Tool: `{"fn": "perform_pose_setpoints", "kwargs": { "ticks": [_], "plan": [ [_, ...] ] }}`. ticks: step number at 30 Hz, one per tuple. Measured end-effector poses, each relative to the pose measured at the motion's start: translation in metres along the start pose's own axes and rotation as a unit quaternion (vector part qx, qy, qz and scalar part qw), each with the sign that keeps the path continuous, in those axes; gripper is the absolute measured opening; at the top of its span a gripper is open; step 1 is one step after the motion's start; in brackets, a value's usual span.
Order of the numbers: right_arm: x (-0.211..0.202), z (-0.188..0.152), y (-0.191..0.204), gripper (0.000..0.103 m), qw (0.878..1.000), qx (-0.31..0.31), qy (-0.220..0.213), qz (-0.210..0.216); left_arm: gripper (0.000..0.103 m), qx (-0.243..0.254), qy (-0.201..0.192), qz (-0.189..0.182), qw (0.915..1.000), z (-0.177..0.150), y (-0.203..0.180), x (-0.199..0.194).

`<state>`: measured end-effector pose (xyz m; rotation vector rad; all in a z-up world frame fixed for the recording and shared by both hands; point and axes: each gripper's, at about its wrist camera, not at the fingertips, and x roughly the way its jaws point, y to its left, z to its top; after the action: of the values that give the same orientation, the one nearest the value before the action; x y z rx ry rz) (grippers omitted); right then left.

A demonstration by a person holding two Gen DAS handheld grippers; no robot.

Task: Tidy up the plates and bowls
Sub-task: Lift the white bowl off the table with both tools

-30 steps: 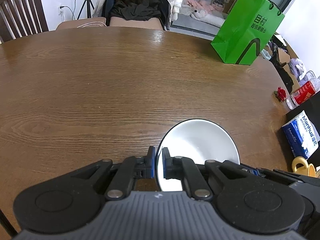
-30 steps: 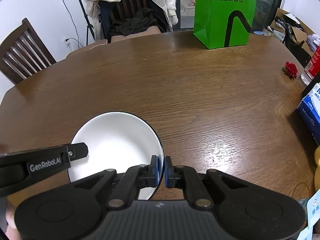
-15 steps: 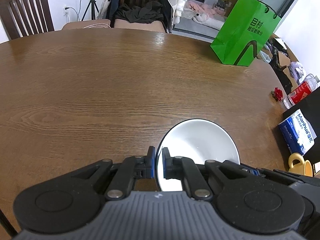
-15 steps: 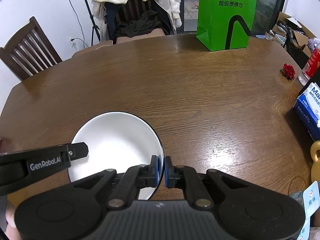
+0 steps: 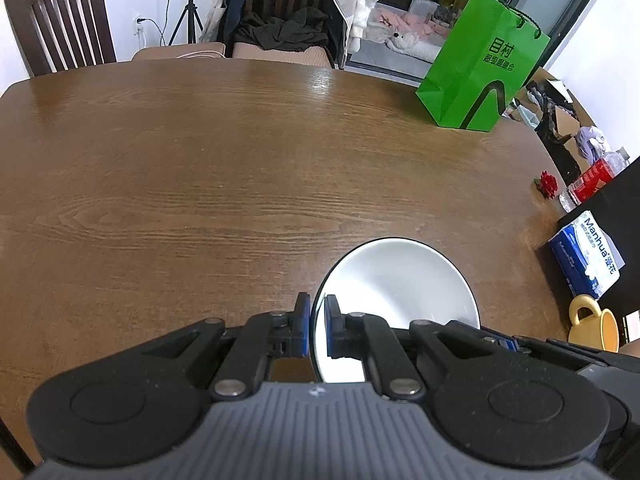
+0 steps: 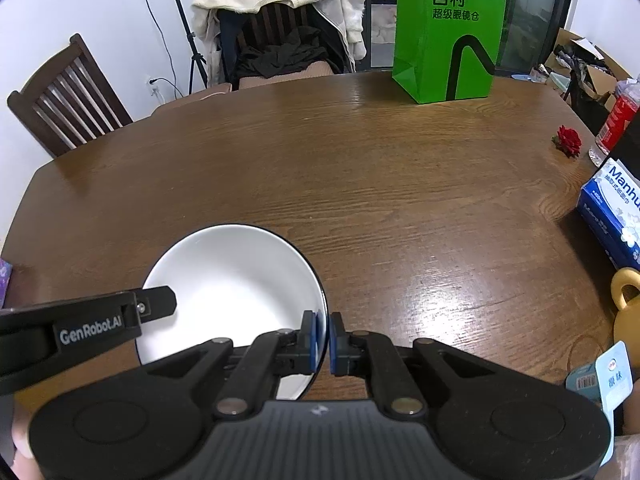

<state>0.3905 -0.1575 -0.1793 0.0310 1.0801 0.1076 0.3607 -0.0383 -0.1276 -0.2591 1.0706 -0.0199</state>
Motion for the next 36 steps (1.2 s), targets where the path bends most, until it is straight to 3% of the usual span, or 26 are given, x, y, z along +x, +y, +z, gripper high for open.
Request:
{"fn": "perform_pose_setpoints", "kwargs": {
  "ticks": [36],
  "plan": [
    [-0.061, -0.059, -0.02, 0.006, 1.0, 0.009, -0.015, 0.001, 0.007, 0.014, -0.012, -0.005, 0.9998, -0.057, -0.023, -0.054]
  ]
}}
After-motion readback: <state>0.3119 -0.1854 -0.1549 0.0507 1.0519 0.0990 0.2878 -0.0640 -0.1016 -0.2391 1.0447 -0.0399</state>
